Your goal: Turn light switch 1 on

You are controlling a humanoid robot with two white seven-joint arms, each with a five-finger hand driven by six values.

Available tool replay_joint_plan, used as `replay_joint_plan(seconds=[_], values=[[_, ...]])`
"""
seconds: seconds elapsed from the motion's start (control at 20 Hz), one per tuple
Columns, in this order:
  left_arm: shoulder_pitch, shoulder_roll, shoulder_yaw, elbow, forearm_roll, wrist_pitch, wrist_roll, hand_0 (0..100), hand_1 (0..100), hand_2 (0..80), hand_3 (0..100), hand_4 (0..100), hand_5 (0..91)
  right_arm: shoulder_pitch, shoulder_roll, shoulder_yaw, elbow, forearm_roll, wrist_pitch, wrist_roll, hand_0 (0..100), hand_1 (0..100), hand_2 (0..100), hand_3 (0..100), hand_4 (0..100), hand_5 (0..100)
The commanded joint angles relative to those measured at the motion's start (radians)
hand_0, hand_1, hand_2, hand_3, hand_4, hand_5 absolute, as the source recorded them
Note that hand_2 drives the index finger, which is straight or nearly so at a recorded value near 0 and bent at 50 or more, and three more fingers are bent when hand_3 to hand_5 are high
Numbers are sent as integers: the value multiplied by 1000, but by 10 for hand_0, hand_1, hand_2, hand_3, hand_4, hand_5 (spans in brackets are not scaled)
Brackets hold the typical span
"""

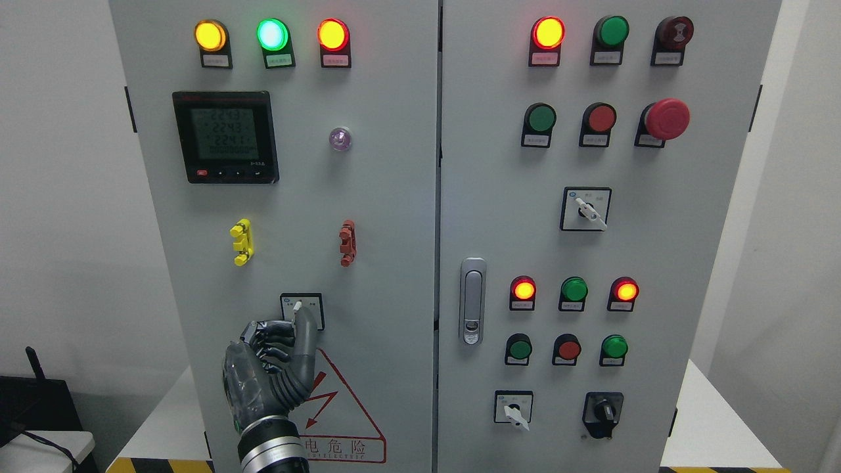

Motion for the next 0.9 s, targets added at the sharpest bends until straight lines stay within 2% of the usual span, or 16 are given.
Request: replay_joint_plan(seconds=[0.0,0.85], values=[[-2,0,-12,-1,-1,2,0,245,426,572,750,827,824,0,0,0,0,-17,0,0,120,389,0,0,0,0],[-5,0,-15,-1,-3,22,0,236,414,579,760,834,820,0,0,0,-1,-18,0,0,120,389,0,0,0,0]])
